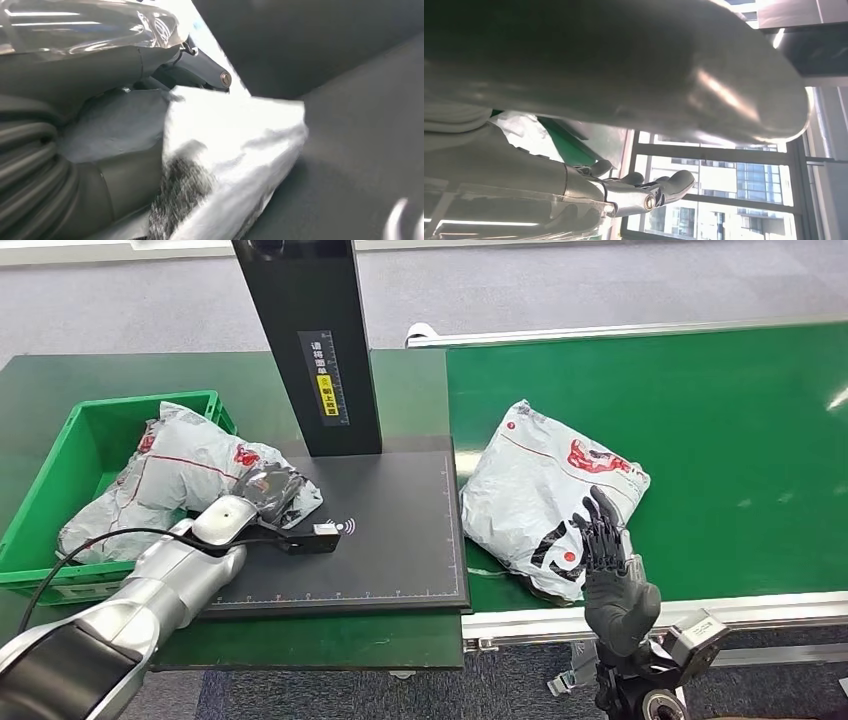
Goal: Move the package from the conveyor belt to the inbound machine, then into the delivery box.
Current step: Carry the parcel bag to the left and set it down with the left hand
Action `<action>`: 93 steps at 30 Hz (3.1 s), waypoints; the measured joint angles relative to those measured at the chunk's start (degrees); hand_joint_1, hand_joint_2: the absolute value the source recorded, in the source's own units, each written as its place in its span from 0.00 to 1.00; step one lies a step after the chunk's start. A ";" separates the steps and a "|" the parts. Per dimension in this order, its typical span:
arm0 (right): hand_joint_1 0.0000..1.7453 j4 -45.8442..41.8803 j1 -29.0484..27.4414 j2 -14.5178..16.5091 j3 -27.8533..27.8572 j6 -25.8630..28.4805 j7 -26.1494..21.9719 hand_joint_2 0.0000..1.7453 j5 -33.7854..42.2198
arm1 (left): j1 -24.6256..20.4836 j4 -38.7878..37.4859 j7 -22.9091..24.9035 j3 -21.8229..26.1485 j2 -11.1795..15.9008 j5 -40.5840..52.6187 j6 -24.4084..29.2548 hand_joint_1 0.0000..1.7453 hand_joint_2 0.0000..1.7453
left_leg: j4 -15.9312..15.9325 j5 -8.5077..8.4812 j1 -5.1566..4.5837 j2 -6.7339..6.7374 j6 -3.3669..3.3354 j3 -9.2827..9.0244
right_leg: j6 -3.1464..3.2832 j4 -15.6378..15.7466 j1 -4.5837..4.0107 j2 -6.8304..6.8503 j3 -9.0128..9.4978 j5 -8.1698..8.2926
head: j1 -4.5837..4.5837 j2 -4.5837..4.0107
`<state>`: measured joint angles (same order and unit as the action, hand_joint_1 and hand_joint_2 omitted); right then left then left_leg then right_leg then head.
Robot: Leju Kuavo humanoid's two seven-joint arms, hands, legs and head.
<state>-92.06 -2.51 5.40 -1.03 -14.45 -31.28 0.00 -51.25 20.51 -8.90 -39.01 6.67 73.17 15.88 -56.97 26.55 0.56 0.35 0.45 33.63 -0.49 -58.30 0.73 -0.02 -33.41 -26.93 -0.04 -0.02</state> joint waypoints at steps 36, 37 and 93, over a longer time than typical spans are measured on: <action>0.00 -1.93 -6.08 -0.46 -0.54 4.51 -2.01 0.00 0.87 | 5.28 51.47 -10.85 44.86 6.92 3.07 22.09 1.00 1.00 | 0.00 0.00 0.03 -0.01 0.02 0.23 | 0.03 -0.01 -0.04 0.01 -0.22 -0.02 | -0.02 0.00; 0.00 -1.94 -6.10 -0.48 -0.59 4.51 -2.02 0.00 0.87 | 5.22 51.16 -10.83 45.12 7.04 3.07 22.09 1.00 1.00 | 0.00 0.00 0.02 -0.01 0.02 0.23 | 0.03 0.00 -0.03 0.00 -0.22 -0.02 | -0.03 0.00; 0.00 -4.49 -5.57 1.22 0.24 0.01 0.41 0.00 -1.54 | -2.59 9.27 2.42 45.31 15.76 1.17 20.24 0.00 1.00 | 0.00 0.00 0.09 0.03 0.03 0.28 | 0.08 0.02 -0.12 -0.03 -0.27 0.01 | -0.03 0.01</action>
<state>-96.55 -8.09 6.62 -0.79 -14.45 -30.87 -1.54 -53.84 29.78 -6.48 6.30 22.44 74.34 36.12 -56.97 26.55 0.65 0.38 0.48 33.91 -0.40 -58.28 0.61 -0.05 -33.68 -26.92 -0.07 -0.01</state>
